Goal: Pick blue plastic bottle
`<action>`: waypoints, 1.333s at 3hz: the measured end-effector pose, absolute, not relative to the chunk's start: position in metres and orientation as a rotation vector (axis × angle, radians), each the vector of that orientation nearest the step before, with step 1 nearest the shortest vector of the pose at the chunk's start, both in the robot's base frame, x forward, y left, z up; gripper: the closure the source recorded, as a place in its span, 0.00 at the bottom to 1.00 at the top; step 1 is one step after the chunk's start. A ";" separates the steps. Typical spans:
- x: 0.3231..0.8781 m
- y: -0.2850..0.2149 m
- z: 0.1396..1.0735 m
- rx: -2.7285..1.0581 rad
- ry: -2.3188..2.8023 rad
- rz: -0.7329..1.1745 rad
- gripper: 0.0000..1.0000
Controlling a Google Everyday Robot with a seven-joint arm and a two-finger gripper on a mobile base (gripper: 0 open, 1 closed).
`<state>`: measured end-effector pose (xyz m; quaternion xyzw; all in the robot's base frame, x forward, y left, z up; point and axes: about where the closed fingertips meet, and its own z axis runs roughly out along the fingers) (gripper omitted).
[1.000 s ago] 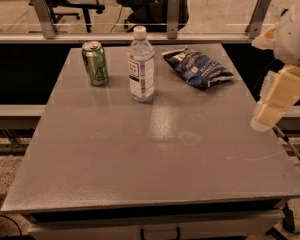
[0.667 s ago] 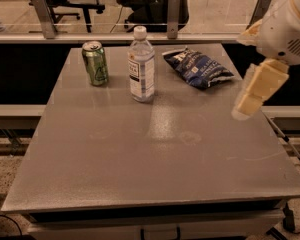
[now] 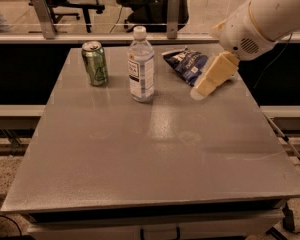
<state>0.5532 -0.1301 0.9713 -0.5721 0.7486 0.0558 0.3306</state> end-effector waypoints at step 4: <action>0.611 -0.015 0.955 -1.365 1.819 0.419 0.00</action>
Offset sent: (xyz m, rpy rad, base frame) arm 0.0561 0.0965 -0.0124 0.2824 0.0138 0.0175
